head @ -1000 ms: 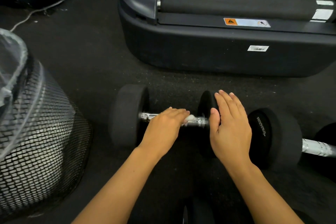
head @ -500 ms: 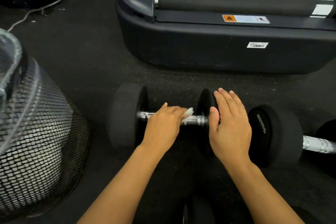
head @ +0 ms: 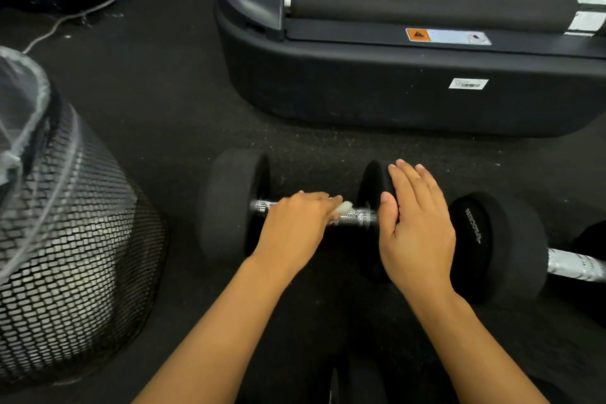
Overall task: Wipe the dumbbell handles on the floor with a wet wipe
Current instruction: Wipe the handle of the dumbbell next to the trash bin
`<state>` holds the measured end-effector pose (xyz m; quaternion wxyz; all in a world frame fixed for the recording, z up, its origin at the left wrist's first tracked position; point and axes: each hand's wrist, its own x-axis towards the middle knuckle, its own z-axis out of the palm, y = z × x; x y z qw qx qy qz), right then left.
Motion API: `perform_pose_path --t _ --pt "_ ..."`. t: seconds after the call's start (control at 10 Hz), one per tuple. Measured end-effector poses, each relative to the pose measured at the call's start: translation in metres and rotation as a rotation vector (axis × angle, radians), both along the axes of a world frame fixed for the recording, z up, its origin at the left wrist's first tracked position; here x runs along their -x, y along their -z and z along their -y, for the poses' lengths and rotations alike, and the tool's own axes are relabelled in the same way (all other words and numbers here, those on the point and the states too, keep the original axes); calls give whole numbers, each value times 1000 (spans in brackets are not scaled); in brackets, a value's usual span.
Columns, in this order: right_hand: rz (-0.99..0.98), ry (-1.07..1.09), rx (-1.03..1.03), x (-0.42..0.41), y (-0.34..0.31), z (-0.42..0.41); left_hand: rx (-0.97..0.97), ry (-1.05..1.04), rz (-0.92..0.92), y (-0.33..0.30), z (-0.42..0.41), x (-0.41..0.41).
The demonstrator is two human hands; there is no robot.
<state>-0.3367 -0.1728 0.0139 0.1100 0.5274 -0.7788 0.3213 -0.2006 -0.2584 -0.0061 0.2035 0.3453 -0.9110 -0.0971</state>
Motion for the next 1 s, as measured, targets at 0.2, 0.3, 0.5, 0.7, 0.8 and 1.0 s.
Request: perform_pose_path --t 0.2,0.3,0.5,0.7,0.8,1.0 --pt "-13 0 11 -1 3 -4 261 -1 -299 53 -22 -16" --pt "-11 -4 5 -1 3 -3 319 24 -311 55 -19 -11" --pt "-3 -9 19 0 3 -2 299 -52 -355 62 -23 -22" --pt "-7 -14 12 2 3 -1 250 -18 -298 50 -18 -15" --pt "5 -8 16 1 3 -2 203 -108 -321 52 -22 -21" --pt "4 -5 11 0 2 -1 109 -38 -195 32 -12 -9"
